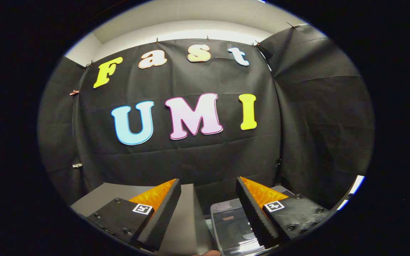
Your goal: Put the clothes into the washing machine and then close the washing machine lid.
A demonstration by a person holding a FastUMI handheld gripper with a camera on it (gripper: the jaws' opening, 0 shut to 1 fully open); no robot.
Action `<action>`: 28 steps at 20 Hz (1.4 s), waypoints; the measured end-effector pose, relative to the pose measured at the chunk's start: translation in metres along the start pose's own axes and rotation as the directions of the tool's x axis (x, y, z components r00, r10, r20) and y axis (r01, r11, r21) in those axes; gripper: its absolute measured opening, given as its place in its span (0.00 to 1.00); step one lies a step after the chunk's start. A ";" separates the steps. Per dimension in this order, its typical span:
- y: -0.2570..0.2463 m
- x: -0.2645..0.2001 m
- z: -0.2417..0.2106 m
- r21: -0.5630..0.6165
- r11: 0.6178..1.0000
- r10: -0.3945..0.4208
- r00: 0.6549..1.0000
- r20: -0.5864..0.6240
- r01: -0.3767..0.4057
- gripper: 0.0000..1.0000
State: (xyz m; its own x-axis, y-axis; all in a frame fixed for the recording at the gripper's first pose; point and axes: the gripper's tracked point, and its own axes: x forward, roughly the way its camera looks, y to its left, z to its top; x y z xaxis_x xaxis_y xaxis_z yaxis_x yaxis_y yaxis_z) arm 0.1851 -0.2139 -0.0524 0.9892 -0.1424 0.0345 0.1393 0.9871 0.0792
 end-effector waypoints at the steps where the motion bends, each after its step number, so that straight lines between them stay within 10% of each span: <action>1: 0.014 -0.009 0.002 0.007 1.000 0.004 1.000 0.000 -0.004 0.98; 8: 0.151 -0.086 -0.015 0.021 0.980 0.201 0.979 -0.043 -0.200 0.98; 14: 0.197 -0.120 -0.031 -0.064 0.973 0.213 0.971 -0.110 -0.221 0.98; 28: 0.186 -0.122 -0.024 -0.051 0.981 0.181 0.978 -0.104 -0.187 0.98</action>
State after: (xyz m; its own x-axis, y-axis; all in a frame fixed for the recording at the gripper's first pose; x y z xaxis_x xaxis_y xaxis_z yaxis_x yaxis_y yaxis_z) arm 0.0916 -0.0110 -0.0662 0.9973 0.0474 -0.0560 -0.0464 0.9987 0.0202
